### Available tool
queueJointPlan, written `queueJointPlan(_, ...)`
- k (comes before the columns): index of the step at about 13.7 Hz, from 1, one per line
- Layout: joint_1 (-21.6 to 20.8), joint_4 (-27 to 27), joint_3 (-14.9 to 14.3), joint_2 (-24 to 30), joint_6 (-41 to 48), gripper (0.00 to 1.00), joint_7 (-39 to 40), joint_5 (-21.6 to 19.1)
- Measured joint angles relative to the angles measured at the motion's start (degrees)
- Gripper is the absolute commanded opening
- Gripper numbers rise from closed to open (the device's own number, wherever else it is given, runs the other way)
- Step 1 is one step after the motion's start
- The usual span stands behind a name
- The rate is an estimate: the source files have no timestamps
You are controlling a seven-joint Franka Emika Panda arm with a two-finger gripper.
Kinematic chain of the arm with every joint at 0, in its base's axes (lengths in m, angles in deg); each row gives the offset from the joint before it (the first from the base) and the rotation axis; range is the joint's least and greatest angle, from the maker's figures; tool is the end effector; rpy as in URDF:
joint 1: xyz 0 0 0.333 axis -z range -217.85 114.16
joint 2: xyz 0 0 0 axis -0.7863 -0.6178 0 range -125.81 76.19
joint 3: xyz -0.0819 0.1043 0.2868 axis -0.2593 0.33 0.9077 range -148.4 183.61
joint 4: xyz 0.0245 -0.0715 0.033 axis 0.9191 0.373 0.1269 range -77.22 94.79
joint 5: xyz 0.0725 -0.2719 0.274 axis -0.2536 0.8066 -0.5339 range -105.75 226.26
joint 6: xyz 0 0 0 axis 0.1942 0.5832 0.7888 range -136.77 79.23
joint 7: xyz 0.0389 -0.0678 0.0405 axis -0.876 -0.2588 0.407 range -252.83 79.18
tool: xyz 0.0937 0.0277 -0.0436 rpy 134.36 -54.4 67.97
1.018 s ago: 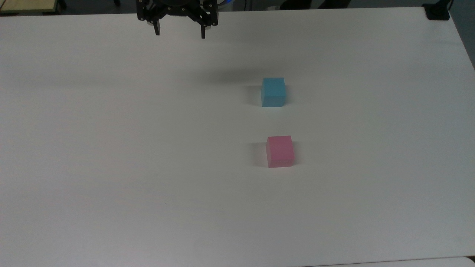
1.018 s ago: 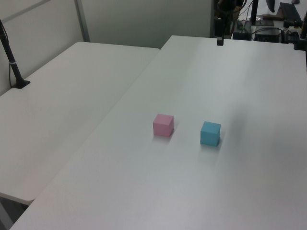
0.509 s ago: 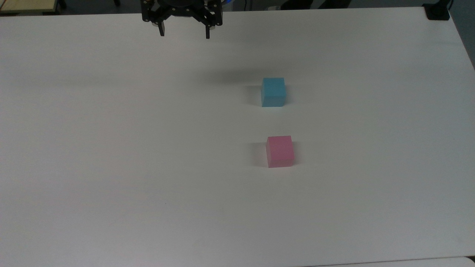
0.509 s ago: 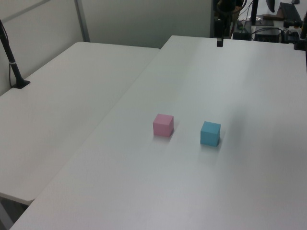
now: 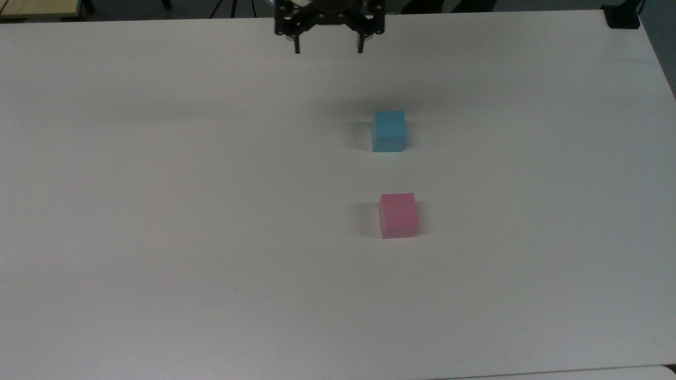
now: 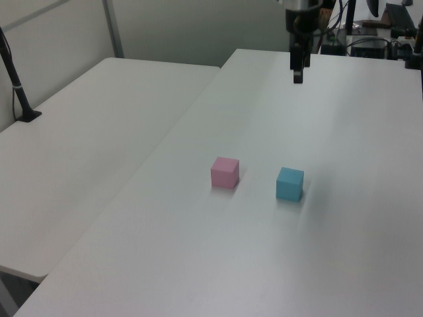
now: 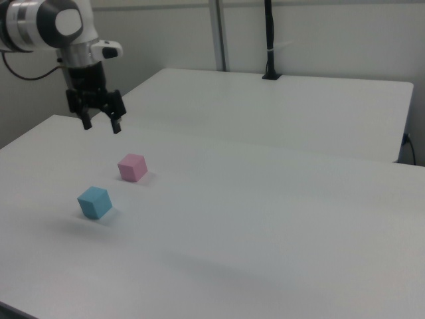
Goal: Put blue cube on pink cube
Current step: 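Move the open gripper over the blue cube, then lower the gripper around the blue cube and close it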
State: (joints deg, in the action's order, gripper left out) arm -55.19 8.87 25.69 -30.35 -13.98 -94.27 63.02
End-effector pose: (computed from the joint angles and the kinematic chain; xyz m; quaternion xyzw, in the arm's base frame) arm 0.5742 0.1074 0.5725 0.9988 0.0363 -0.0260 0.0218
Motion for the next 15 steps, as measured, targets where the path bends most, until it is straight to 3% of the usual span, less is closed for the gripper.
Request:
queueJointPlan(4,-0.82,4.77,2.96,-0.14,-1.89,1.00,-1.65,0.00)
queueJointPlan(10,-4.37,13.96,3.49,-1.10,-14.54,1.00,-2.07,0.00)
queueJointPlan(15,-6.21,15.38,4.19,-3.82,-18.18,1.00,-3.86,0.01)
